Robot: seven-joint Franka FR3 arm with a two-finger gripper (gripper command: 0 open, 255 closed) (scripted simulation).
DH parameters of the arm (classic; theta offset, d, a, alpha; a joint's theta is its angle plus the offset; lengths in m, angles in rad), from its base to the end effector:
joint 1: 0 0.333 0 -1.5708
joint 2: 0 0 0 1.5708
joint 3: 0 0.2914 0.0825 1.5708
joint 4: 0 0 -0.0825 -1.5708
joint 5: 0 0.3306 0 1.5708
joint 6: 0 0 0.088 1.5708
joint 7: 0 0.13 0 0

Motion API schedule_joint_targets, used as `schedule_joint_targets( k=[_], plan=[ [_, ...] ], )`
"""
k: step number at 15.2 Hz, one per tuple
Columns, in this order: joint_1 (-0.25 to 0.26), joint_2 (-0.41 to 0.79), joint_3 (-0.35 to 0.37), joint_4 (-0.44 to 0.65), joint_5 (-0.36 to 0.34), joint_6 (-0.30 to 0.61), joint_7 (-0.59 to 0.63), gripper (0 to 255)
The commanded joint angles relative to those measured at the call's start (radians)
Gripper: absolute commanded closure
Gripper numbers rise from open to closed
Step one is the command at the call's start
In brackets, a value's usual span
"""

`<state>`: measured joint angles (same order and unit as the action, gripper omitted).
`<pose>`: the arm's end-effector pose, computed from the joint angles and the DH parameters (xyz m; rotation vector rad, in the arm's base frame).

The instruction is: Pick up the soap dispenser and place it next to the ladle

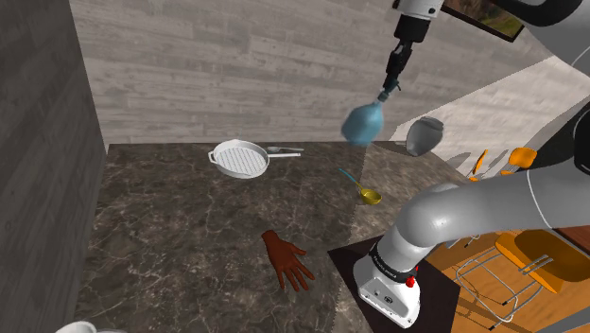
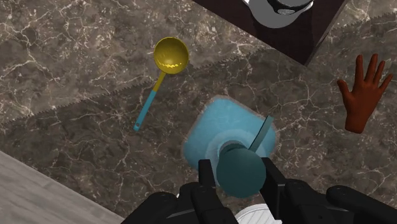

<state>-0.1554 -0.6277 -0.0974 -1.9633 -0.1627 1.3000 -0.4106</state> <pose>0.2641 -0.1060 0.6409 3.0497 0.2090 -0.1051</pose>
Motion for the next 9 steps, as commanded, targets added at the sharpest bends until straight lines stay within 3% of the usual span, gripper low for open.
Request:
schedule_joint_targets(
  k=[1,9],
  plan=[
    [0.000,-0.014,-0.001,-0.040,-0.001,0.026,0.004,255],
    [-0.001,-0.061,-0.006,-0.184,-0.005,0.123,0.017,255]
  ],
)
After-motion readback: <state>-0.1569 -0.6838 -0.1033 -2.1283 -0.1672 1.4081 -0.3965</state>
